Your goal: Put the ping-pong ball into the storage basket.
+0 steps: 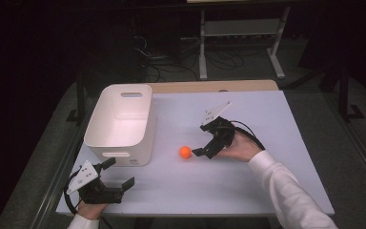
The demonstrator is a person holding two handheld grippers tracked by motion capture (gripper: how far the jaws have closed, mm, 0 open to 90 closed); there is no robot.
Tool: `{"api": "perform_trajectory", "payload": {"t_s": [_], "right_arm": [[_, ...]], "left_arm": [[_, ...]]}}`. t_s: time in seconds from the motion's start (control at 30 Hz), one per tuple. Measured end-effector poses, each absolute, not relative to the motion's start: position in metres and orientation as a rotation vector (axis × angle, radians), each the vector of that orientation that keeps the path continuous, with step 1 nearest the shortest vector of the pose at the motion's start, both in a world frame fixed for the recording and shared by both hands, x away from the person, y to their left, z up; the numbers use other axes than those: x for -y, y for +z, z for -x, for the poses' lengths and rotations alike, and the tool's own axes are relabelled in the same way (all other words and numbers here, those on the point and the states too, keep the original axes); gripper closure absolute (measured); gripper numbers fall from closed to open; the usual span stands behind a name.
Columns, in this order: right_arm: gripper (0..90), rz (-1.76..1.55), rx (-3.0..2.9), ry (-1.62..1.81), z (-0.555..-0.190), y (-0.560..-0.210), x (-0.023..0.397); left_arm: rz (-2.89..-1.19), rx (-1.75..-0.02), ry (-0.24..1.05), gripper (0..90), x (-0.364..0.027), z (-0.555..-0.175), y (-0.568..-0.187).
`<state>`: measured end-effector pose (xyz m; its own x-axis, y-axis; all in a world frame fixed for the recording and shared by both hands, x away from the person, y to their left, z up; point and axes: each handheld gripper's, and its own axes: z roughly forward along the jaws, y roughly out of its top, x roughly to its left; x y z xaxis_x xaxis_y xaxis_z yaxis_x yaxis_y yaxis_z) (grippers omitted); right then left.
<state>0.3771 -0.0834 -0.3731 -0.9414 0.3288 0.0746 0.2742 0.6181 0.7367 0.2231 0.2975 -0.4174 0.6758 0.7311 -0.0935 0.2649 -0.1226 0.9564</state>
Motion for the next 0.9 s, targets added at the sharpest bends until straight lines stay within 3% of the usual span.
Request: {"api": "perform_trajectory", "payload": {"t_s": [0.9], "right_arm": [[0.0,-0.479,-2.84,1.19,-0.39,-0.394,0.066]], "left_arm": [[-1.706,-0.801,0.482,0.0,-0.297,-0.223,-0.417]]}}
